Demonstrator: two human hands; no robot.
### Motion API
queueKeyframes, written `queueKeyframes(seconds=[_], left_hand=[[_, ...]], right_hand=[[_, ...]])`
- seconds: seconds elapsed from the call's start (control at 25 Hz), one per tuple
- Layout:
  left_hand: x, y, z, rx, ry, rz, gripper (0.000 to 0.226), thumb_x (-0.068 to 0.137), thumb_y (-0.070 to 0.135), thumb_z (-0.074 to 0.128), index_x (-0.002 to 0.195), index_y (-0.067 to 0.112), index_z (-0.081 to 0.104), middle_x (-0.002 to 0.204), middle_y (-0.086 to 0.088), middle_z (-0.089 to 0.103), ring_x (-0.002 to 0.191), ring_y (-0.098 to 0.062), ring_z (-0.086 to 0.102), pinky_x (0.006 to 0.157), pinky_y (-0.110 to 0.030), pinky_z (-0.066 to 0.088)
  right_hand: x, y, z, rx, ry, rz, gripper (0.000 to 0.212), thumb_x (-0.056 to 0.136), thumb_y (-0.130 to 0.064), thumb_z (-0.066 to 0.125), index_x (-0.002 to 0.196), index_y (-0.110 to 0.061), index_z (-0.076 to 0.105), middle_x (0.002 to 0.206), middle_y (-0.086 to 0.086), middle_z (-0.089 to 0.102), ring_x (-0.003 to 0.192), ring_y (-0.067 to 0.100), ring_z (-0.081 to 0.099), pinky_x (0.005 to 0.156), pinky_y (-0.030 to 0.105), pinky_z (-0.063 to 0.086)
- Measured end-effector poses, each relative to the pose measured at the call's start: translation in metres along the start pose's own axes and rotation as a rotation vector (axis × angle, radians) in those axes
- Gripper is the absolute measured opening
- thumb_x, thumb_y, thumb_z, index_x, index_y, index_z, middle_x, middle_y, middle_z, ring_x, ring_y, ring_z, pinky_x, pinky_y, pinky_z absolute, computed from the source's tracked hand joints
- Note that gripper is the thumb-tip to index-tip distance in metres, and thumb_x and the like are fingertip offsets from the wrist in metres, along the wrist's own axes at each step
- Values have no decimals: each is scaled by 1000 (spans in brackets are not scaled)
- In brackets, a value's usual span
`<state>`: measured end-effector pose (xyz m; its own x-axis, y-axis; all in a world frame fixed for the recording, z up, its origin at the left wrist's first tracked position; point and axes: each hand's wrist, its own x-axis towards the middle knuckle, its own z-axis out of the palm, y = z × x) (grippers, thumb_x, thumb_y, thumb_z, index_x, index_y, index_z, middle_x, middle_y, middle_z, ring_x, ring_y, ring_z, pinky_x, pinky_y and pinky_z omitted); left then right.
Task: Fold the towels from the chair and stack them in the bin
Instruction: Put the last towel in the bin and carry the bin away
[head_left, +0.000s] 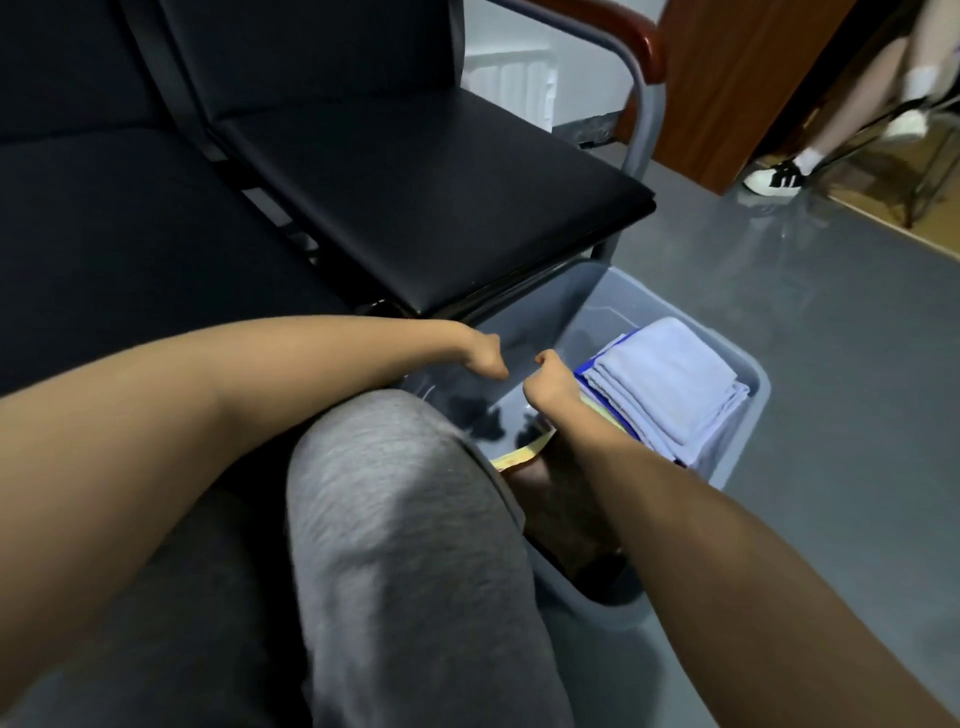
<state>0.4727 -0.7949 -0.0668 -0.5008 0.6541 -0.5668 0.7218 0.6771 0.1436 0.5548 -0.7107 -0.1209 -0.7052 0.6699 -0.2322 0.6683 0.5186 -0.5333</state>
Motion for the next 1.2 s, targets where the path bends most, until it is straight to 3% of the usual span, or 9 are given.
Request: queueKeyframes(seconds=[0.08,0.2,0.36,0.52,0.64,0.72,0.88,1.04,1.2], left_hand=[[-4,2,-2,-67,15,-7,62,99,28,42,146,-4,19,148,-19,32,128,-31,43,85,-28,45],[-9,4,-10,-190,60,61,63,97,30,43,145,-5,22,149,-19,32,130,-32,41,103,-37,40],[-10,-4,-7,-208,44,73,56,98,26,40,144,-4,27,148,-19,34,131,-32,41,103,-36,38],[-7,-6,-2,-200,83,81,55,99,29,40,144,-2,28,148,-17,35,130,-30,41,99,-34,38],[-4,2,-2,-219,151,69,56,100,24,35,146,-4,18,153,-19,23,139,-30,29,108,-35,29],[2,7,-3,-272,164,69,59,99,24,37,148,-2,17,153,-20,21,141,-31,25,110,-36,26],[19,21,7,-386,67,15,61,99,23,34,149,-3,10,154,-20,19,141,-34,23,113,-40,25],[49,33,3,-430,253,-97,57,97,23,40,146,-1,20,152,-20,24,140,-35,26,114,-40,23],[75,32,-4,-386,352,-93,50,96,18,44,140,-3,30,145,-21,37,134,-33,37,106,-34,31]], right_hand=[[-4,-5,3,-15,1,18,42,91,-4,43,133,-3,39,132,19,51,121,33,49,89,31,40],[-10,-21,6,-51,-5,29,42,92,-4,43,133,0,37,133,20,49,123,35,47,90,34,40],[-16,-37,8,-85,-16,74,41,95,-7,41,134,2,34,134,22,48,123,36,47,90,37,40],[-22,-34,1,-105,-15,99,28,95,-8,41,121,0,38,131,25,49,110,35,51,79,34,37],[-22,-20,-12,-110,44,161,37,94,-8,43,129,4,38,134,25,47,121,34,49,89,34,40],[-22,-5,-19,-106,82,186,30,94,-10,46,121,3,47,132,25,50,122,33,49,93,34,39],[-22,19,-19,-43,63,227,38,90,-9,47,125,6,48,133,22,52,122,33,50,98,36,39],[-18,59,-30,-79,191,420,45,89,-12,49,131,3,44,138,22,46,128,35,45,103,37,37],[-11,102,-49,-167,386,668,55,91,-21,48,140,-4,30,149,20,25,139,34,22,113,39,17]])
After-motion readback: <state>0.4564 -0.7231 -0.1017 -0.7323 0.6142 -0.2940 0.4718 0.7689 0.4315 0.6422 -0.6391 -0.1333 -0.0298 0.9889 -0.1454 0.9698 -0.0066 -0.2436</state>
